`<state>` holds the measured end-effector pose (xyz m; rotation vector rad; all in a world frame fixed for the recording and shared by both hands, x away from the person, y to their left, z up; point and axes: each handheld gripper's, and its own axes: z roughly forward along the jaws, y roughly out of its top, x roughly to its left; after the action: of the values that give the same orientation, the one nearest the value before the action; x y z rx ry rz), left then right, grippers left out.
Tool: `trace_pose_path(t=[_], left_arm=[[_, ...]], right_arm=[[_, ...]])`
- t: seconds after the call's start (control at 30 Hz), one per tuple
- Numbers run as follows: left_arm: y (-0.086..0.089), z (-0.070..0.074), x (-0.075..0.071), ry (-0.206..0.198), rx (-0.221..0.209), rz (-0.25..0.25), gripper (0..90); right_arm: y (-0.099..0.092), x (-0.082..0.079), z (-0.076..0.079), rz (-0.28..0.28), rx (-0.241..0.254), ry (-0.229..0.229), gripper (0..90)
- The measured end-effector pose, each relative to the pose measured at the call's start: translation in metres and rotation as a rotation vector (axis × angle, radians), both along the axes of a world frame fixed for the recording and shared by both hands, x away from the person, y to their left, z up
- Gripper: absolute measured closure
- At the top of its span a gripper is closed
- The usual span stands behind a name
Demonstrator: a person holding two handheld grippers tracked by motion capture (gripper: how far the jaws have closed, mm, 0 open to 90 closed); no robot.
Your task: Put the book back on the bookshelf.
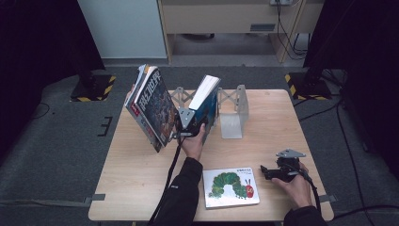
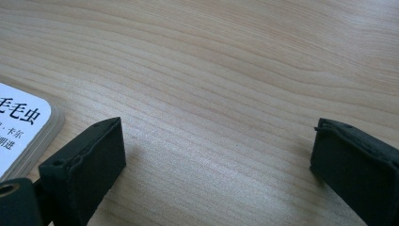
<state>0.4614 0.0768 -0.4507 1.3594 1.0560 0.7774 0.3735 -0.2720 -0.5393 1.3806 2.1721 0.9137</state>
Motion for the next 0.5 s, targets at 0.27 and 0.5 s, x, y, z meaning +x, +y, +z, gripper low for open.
trace_pose_path(t=[0.27, 0.5], left_arm=[[0.01, -0.007, -0.012, 0.022, 0.008, -0.052, 53.0], [0.021, -0.017, -0.029, 0.028, 0.021, -0.067, 54.8]], right_arm=[[0.0, 0.0, 0.0, 0.0, 0.0, 0.0, 4.0], [0.0, 0.0, 0.0, 0.0, 0.0, 0.0, 4.0]])
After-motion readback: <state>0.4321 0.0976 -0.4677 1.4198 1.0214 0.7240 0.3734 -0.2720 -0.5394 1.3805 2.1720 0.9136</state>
